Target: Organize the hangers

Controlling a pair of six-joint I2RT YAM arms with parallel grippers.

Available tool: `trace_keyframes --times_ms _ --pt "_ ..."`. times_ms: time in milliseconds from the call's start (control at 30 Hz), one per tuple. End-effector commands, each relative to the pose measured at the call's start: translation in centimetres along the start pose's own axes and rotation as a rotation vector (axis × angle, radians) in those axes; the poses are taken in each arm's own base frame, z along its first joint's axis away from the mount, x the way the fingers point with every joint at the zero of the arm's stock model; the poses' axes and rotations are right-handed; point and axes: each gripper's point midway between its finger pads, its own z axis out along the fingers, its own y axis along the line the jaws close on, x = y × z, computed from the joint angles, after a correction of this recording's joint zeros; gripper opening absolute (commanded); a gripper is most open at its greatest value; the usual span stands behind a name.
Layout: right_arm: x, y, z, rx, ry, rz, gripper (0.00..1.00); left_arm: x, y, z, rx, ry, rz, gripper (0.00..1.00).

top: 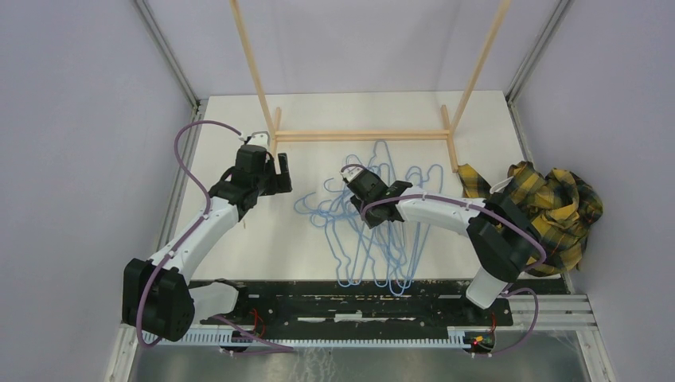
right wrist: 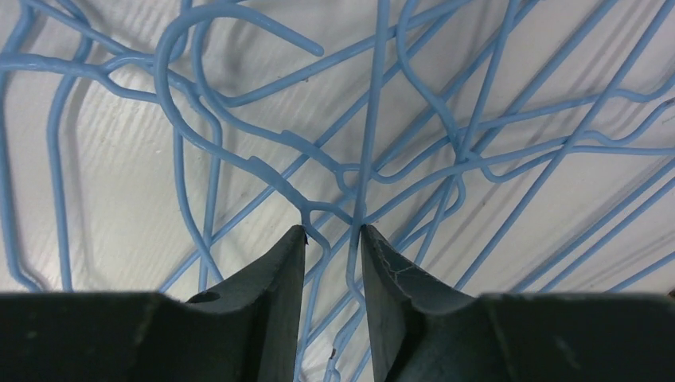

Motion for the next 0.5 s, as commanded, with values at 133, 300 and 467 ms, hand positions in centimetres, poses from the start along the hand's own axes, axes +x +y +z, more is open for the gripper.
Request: trace_keyframes --times_ms 133,300,467 --pt "-0.4 -0.8 1.3 0.077 -0.008 0.028 0.34 -1.4 -0.1 -0.6 -0.006 -0.045 -0.039 0.9" --pt "-0.7 -0.9 0.6 0.077 -0.016 0.034 0.05 -1.4 0.0 -0.5 -0.009 -0.041 -0.034 0.9" --pt "-1.4 -1.1 -1.5 0.06 -0.042 0.034 0.01 -1.4 0.0 -0.5 -0.011 -0.041 -0.034 0.9"
